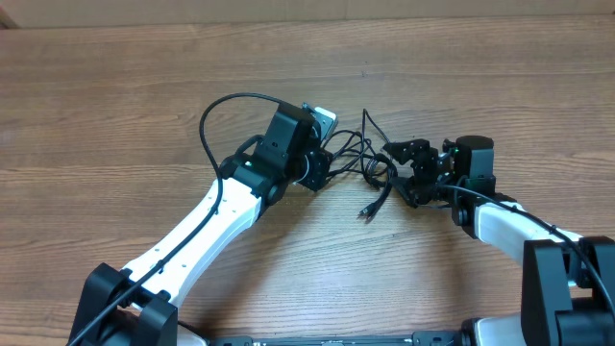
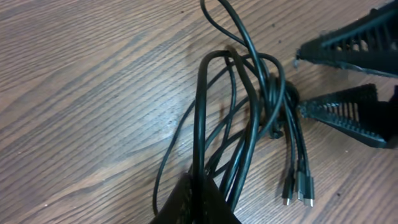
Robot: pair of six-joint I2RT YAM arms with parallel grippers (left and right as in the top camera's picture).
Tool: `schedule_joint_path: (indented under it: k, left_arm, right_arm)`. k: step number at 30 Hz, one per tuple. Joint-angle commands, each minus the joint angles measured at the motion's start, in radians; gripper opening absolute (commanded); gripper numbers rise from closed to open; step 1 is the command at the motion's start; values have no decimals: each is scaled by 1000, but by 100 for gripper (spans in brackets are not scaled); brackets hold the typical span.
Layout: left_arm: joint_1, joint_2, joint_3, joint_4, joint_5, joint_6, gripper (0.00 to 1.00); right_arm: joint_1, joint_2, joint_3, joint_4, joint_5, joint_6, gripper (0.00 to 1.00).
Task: Untangle cables
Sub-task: 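Open the right gripper and release the stretched strands, then move the right gripper toward the left gripper and grasp cable strands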
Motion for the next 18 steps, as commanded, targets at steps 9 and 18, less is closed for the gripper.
schedule_joint_path:
  k: [9,18]
  left_arm:
    - [-6,9,0,3,39,14,4]
    - [-6,9,0,3,0,14,4]
  right_arm:
    - [-2,-10,6,24,73,-362,86]
    - [-2,-10,6,25,77,-827,96]
